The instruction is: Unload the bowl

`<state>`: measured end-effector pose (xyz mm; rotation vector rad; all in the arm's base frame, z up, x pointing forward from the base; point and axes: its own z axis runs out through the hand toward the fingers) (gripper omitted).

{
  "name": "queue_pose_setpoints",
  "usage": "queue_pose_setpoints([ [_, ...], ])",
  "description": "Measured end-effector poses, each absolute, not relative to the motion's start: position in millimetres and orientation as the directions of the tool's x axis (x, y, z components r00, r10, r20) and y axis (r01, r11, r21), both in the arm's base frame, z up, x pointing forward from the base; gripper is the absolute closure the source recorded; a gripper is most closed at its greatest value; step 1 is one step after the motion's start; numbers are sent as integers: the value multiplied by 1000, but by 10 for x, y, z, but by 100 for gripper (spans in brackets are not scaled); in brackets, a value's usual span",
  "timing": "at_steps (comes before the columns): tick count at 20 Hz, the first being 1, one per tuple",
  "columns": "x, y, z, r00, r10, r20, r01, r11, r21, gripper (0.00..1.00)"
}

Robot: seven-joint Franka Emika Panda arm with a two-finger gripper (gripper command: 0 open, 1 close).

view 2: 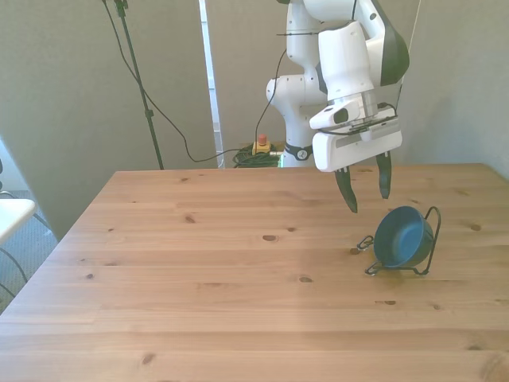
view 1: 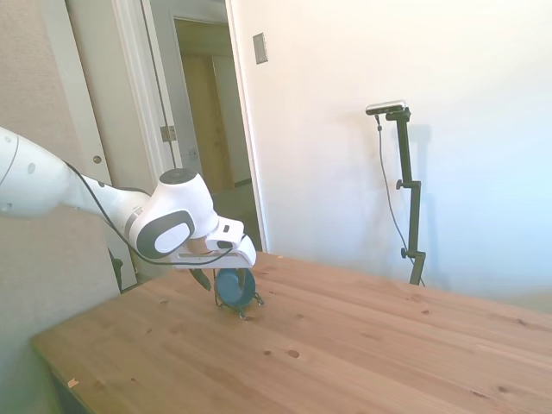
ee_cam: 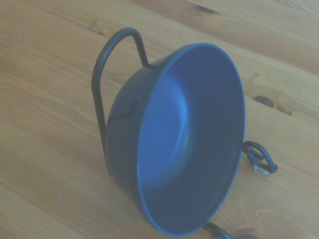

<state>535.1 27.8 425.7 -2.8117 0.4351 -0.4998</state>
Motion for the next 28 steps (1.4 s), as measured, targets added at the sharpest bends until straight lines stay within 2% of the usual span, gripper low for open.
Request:
queue_pose_setpoints([
  [4,5488,396,4191,909,-296,294,-214,-936,-280,0],
  [12,5564,540,4245,911,-266,314,-182,-945,-274,0],
  [19,5796,791,3968,931,-203,303,-100,-941,-322,0],
  [23,5775,871,3981,935,-155,320,-35,-936,-351,0],
  [28,5625,801,4078,929,-162,333,-30,-928,-371,0],
])
